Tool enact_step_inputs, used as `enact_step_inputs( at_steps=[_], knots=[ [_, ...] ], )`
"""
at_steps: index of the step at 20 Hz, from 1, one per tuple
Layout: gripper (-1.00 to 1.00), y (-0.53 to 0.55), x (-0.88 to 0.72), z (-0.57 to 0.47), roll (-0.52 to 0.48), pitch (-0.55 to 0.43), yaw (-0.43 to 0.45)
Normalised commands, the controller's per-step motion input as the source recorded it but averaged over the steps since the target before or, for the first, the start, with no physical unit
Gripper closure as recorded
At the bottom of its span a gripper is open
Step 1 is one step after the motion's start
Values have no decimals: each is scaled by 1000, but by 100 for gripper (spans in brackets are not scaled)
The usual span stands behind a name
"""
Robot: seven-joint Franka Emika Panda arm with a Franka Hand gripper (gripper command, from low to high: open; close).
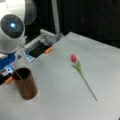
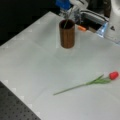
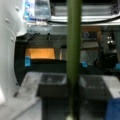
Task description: Flower insertion into a vase
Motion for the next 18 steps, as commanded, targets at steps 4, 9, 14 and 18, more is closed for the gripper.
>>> enact_step_inputs(
  at_steps=[4,9,14,18],
  knots=[
    [100,139,306,-357,34,-32,-81],
    [-100,145,264,-199,3,-51,-91],
    [-100,154,250,-2,-20,-23,-81],
    [-100,153,338,130,-50,36,-40]
  ],
)
